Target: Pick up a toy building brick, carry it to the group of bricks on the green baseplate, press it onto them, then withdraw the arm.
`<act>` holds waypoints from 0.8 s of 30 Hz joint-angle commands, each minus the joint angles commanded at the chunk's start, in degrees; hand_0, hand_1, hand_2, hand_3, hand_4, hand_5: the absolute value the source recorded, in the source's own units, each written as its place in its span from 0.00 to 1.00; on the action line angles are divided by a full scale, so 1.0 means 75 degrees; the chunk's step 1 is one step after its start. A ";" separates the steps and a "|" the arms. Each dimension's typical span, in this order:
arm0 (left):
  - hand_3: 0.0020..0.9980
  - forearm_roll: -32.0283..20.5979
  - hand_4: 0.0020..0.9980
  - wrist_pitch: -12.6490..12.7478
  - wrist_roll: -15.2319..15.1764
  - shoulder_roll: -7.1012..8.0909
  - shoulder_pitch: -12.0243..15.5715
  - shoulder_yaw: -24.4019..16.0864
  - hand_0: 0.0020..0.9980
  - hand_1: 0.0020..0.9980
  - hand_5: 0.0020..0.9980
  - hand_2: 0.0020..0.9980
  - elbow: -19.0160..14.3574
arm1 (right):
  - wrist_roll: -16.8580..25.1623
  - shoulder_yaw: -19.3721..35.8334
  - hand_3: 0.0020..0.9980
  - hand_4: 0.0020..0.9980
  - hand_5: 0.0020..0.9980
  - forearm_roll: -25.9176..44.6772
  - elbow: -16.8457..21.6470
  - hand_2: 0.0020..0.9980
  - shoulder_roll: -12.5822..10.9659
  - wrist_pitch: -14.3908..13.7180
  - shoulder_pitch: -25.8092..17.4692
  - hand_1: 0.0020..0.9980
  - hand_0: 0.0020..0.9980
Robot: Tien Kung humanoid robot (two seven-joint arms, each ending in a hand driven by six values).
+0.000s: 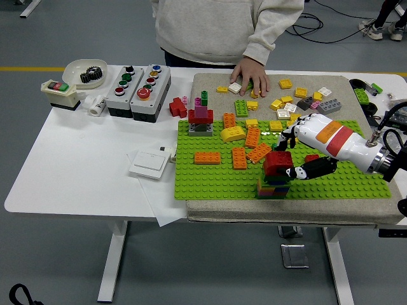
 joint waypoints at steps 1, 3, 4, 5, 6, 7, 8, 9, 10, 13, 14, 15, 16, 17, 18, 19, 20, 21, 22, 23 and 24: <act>0.59 0.0003 0.67 -0.0001 0.0001 0.0000 0.0000 -0.0002 0.67 0.70 0.66 0.72 0.0000 | 0.0001 0.0003 0.43 0.77 0.40 0.0001 -0.0009 0.47 0.0003 0.0000 -0.0003 0.42 0.62; 0.59 0.0004 0.67 -0.0001 0.0001 -0.0001 -0.0001 -0.0003 0.67 0.70 0.66 0.72 0.0000 | 0.0003 0.0009 0.43 0.77 0.40 0.0000 -0.0027 0.47 0.0005 0.0000 -0.0005 0.42 0.62; 0.59 0.0004 0.67 0.0000 0.0001 -0.0001 -0.0001 -0.0003 0.67 0.70 0.66 0.72 0.0000 | 0.0003 0.0010 0.43 0.77 0.40 -0.0001 -0.0034 0.47 0.0005 0.0000 -0.0006 0.42 0.62; 0.59 -0.0003 0.67 0.0001 0.0000 0.0000 -0.0004 0.0003 0.67 0.70 0.67 0.72 -0.0002 | 0.0001 0.0025 0.43 0.77 0.40 0.0000 -0.0049 0.47 0.0005 0.0003 -0.0014 0.42 0.62; 0.59 -0.0007 0.67 0.0001 -0.0001 0.0001 -0.0006 0.0006 0.67 0.70 0.67 0.72 -0.0002 | 0.0000 0.0033 0.43 0.77 0.40 0.0000 -0.0057 0.47 0.0004 0.0004 -0.0018 0.42 0.62; 0.59 -0.0020 0.67 0.0006 -0.0003 0.0001 -0.0009 0.0012 0.67 0.70 0.67 0.72 -0.0002 | 0.0000 0.0042 0.43 0.77 0.40 0.0004 -0.0061 0.47 0.0001 0.0005 -0.0022 0.42 0.62; 0.59 -0.0027 0.67 0.0008 -0.0004 0.0002 -0.0010 0.0016 0.67 0.70 0.67 0.72 -0.0001 | 0.0000 0.0048 0.43 0.77 0.40 0.0007 -0.0063 0.47 -0.0002 0.0006 -0.0025 0.42 0.62; 0.59 -0.0030 0.67 0.0009 -0.0002 0.0003 -0.0014 0.0015 0.67 0.70 0.67 0.72 0.0000 | 0.0001 0.0055 0.43 0.77 0.40 0.0015 -0.0058 0.47 -0.0005 0.0008 -0.0024 0.42 0.62; 0.59 -0.0032 0.67 0.0009 -0.0004 0.0003 -0.0016 0.0018 0.67 0.70 0.67 0.72 0.0000 | 0.0003 0.0061 0.43 0.77 0.40 0.0020 -0.0057 0.47 -0.0006 0.0009 -0.0024 0.42 0.62; 0.59 -0.0045 0.67 0.0012 -0.0009 0.0004 -0.0021 0.0030 0.67 0.70 0.67 0.72 -0.0001 | 0.0006 0.0069 0.43 0.77 0.40 0.0030 -0.0062 0.47 -0.0003 0.0012 -0.0018 0.42 0.62; 0.59 -0.0052 0.67 0.0014 -0.0010 0.0004 -0.0022 0.0033 0.67 0.70 0.67 0.72 -0.0001 | 0.0006 0.0068 0.43 0.77 0.40 0.0035 -0.0073 0.47 0.0003 0.0013 -0.0015 0.42 0.62; 0.59 -0.0061 0.67 0.0017 -0.0011 0.0004 -0.0024 0.0037 0.67 0.70 0.67 0.72 -0.0001 | 0.0008 0.0064 0.43 0.77 0.40 0.0039 -0.0079 0.47 0.0005 0.0016 -0.0013 0.42 0.62; 0.59 -0.0066 0.67 0.0019 -0.0011 0.0004 -0.0025 0.0039 0.67 0.70 0.67 0.72 -0.0001 | 0.0009 0.0061 0.43 0.77 0.40 0.0040 -0.0082 0.47 0.0006 0.0017 -0.0011 0.42 0.62; 0.59 -0.0068 0.67 0.0019 -0.0011 0.0004 -0.0026 0.0040 0.67 0.70 0.67 0.72 -0.0001 | 0.0010 0.0057 0.43 0.77 0.40 0.0040 -0.0084 0.48 0.0007 0.0020 -0.0010 0.42 0.62; 0.59 -0.0069 0.67 0.0019 -0.0011 0.0004 -0.0027 0.0040 0.67 0.70 0.67 0.72 -0.0001 | 0.0010 0.0050 0.43 0.77 0.40 0.0039 -0.0086 0.48 0.0010 0.0025 -0.0010 0.42 0.62; 0.59 -0.0073 0.67 0.0020 -0.0013 0.0004 -0.0028 0.0044 0.67 0.70 0.67 0.72 -0.0002 | 0.0011 0.0041 0.43 0.77 0.40 0.0040 -0.0090 0.48 0.0013 0.0031 -0.0009 0.42 0.62; 0.59 -0.0075 0.67 0.0021 -0.0014 0.0004 -0.0029 0.0046 0.67 0.70 0.67 0.72 -0.0002 | 0.0012 0.0033 0.43 0.77 0.40 0.0041 -0.0095 0.48 0.0016 0.0037 -0.0009 0.42 0.62; 0.59 -0.0076 0.67 0.0021 -0.0014 0.0003 -0.0029 0.0046 0.67 0.70 0.67 0.72 -0.0002 | 0.0013 0.0030 0.43 0.77 0.40 0.0041 -0.0098 0.48 0.0018 0.0040 -0.0009 0.42 0.62; 0.59 -0.0078 0.67 0.0021 -0.0013 0.0003 -0.0029 0.0046 0.67 0.70 0.67 0.72 -0.0001 | 0.0014 0.0027 0.43 0.77 0.40 0.0040 -0.0102 0.48 0.0019 0.0045 -0.0011 0.42 0.62; 0.59 -0.0078 0.67 0.0021 -0.0013 0.0003 -0.0029 0.0045 0.67 0.70 0.67 0.72 -0.0001 | 0.0015 0.0026 0.43 0.77 0.40 0.0040 -0.0104 0.48 0.0019 0.0047 -0.0011 0.42 0.62; 0.59 -0.0081 0.67 0.0022 -0.0013 0.0003 -0.0030 0.0046 0.67 0.70 0.67 0.72 -0.0002 | 0.0016 0.0023 0.43 0.77 0.40 0.0040 -0.0106 0.48 0.0020 0.0050 -0.0013 0.42 0.62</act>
